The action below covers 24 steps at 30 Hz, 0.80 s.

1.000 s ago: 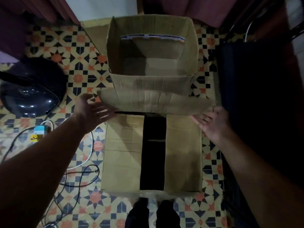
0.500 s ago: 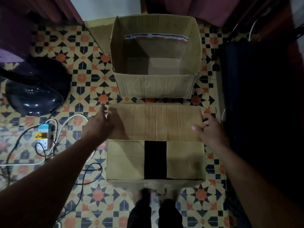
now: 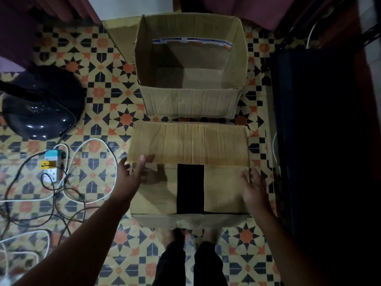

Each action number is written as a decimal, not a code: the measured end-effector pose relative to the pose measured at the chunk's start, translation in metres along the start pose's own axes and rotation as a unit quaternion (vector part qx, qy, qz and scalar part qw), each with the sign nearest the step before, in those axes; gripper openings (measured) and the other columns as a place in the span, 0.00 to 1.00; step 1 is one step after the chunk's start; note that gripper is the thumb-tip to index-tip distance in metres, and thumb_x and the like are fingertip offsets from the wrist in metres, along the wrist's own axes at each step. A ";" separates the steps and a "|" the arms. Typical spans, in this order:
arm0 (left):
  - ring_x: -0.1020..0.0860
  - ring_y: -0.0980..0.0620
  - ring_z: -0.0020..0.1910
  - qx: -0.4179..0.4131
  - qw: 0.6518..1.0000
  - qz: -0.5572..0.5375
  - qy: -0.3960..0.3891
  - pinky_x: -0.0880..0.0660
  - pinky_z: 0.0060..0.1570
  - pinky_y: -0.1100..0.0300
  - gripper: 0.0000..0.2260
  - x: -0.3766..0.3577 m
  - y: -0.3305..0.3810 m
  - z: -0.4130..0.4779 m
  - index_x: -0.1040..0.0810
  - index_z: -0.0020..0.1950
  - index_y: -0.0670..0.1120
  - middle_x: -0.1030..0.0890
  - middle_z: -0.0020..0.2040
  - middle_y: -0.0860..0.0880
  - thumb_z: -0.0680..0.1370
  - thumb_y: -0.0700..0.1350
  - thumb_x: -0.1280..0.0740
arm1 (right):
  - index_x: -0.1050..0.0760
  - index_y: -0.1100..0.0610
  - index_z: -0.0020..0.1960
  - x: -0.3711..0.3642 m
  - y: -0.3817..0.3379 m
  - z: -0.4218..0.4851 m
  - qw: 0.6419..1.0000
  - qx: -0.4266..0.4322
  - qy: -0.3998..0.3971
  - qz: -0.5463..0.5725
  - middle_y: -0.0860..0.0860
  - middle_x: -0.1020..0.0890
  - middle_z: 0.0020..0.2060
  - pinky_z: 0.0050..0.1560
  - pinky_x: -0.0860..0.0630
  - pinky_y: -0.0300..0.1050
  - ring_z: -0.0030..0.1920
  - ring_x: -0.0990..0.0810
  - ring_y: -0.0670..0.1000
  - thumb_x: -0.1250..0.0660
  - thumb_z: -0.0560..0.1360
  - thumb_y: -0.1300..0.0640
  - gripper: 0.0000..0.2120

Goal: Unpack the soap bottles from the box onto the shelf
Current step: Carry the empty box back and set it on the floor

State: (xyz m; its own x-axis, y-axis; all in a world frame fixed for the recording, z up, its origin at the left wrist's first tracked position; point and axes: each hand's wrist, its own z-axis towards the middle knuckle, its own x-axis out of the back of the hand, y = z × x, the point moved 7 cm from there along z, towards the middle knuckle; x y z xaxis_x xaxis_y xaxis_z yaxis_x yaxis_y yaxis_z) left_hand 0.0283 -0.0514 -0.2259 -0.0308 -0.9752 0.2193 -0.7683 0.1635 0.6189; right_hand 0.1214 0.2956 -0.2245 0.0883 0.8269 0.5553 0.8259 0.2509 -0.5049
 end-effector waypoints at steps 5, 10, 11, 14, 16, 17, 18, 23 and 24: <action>0.35 0.41 0.74 0.060 0.997 0.001 0.040 0.33 0.70 0.41 0.52 0.020 -0.046 -0.023 0.51 0.80 0.51 0.40 0.78 0.42 0.64 0.62 0.26 | 0.42 0.56 0.78 -0.011 0.058 -0.029 0.997 -0.045 -0.010 0.061 0.59 0.36 0.74 0.63 0.36 0.46 0.73 0.35 0.59 0.41 0.83 0.51 0.26; 0.28 0.46 0.65 0.156 0.986 0.062 -0.003 0.31 0.66 0.50 0.43 0.019 -0.103 -0.051 0.45 0.77 0.43 0.27 0.67 0.45 0.70 0.54 0.25 | 0.43 0.56 0.79 -0.027 0.116 -0.048 0.978 -0.164 -0.015 0.131 0.58 0.35 0.75 0.68 0.36 0.52 0.73 0.33 0.59 0.47 0.84 0.48 0.26; 0.26 0.47 0.63 0.150 0.984 0.088 -0.029 0.31 0.63 0.53 0.34 0.013 -0.108 -0.055 0.37 0.74 0.42 0.25 0.63 0.46 0.73 0.52 0.27 | 0.44 0.55 0.79 -0.031 0.122 -0.051 0.970 -0.187 -0.030 0.151 0.57 0.36 0.76 0.71 0.37 0.53 0.73 0.34 0.59 0.48 0.84 0.47 0.25; 0.27 0.50 0.56 0.126 0.979 0.149 -0.064 0.32 0.56 0.57 0.15 0.000 -0.103 -0.064 0.27 0.66 0.47 0.24 0.56 0.49 0.80 0.48 0.34 | 0.40 0.56 0.77 -0.036 0.123 -0.057 0.976 -0.184 -0.059 0.103 0.58 0.33 0.74 0.70 0.33 0.55 0.70 0.30 0.60 0.49 0.84 0.47 0.24; 0.27 0.50 0.56 0.123 0.977 0.163 -0.052 0.32 0.55 0.57 0.18 0.003 -0.099 -0.063 0.26 0.67 0.43 0.23 0.57 0.48 0.80 0.49 0.33 | 0.39 0.57 0.77 -0.028 0.119 -0.062 0.983 -0.178 -0.048 0.010 0.59 0.29 0.71 0.65 0.29 0.53 0.67 0.27 0.61 0.47 0.83 0.44 0.27; 0.25 0.48 0.58 0.127 0.975 0.182 -0.030 0.31 0.56 0.56 0.21 0.008 -0.095 -0.062 0.26 0.68 0.40 0.22 0.59 0.46 0.79 0.50 0.32 | 0.41 0.57 0.77 -0.021 0.115 -0.065 0.982 -0.181 -0.048 -0.029 0.59 0.28 0.70 0.62 0.27 0.52 0.66 0.26 0.61 0.46 0.82 0.42 0.29; 0.24 0.44 0.60 0.139 0.969 0.204 -0.010 0.30 0.57 0.55 0.25 0.013 -0.091 -0.061 0.27 0.68 0.38 0.22 0.62 0.43 0.77 0.52 0.30 | 0.43 0.57 0.78 -0.015 0.112 -0.068 0.979 -0.185 -0.059 -0.058 0.59 0.27 0.69 0.59 0.26 0.51 0.64 0.25 0.62 0.44 0.82 0.41 0.31; 0.22 0.35 0.57 0.241 0.908 0.336 -0.073 0.27 0.47 0.48 0.28 0.022 -0.049 -0.075 0.36 0.73 0.38 0.24 0.63 0.34 0.80 0.52 0.34 | 0.47 0.55 0.77 0.022 0.075 -0.072 0.949 -0.205 -0.193 -0.145 0.58 0.25 0.62 0.55 0.23 0.49 0.57 0.23 0.58 0.37 0.80 0.56 0.29; 0.20 0.38 0.51 0.251 0.892 0.362 -0.102 0.25 0.43 0.49 0.25 0.025 -0.038 -0.081 0.33 0.71 0.40 0.22 0.58 0.36 0.80 0.55 0.35 | 0.39 0.56 0.72 0.029 0.065 -0.074 0.944 -0.202 -0.216 -0.142 0.57 0.24 0.56 0.54 0.22 0.50 0.53 0.22 0.56 0.38 0.80 0.59 0.22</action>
State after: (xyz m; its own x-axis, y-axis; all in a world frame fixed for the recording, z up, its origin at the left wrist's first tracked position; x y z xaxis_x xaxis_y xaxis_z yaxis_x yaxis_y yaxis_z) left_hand 0.1083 -0.0703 -0.1832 -0.7117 -0.6562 0.2507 -0.6873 0.7243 -0.0554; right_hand 0.2187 0.2988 -0.1920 -0.3329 0.9051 0.2645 0.9348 0.3535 -0.0333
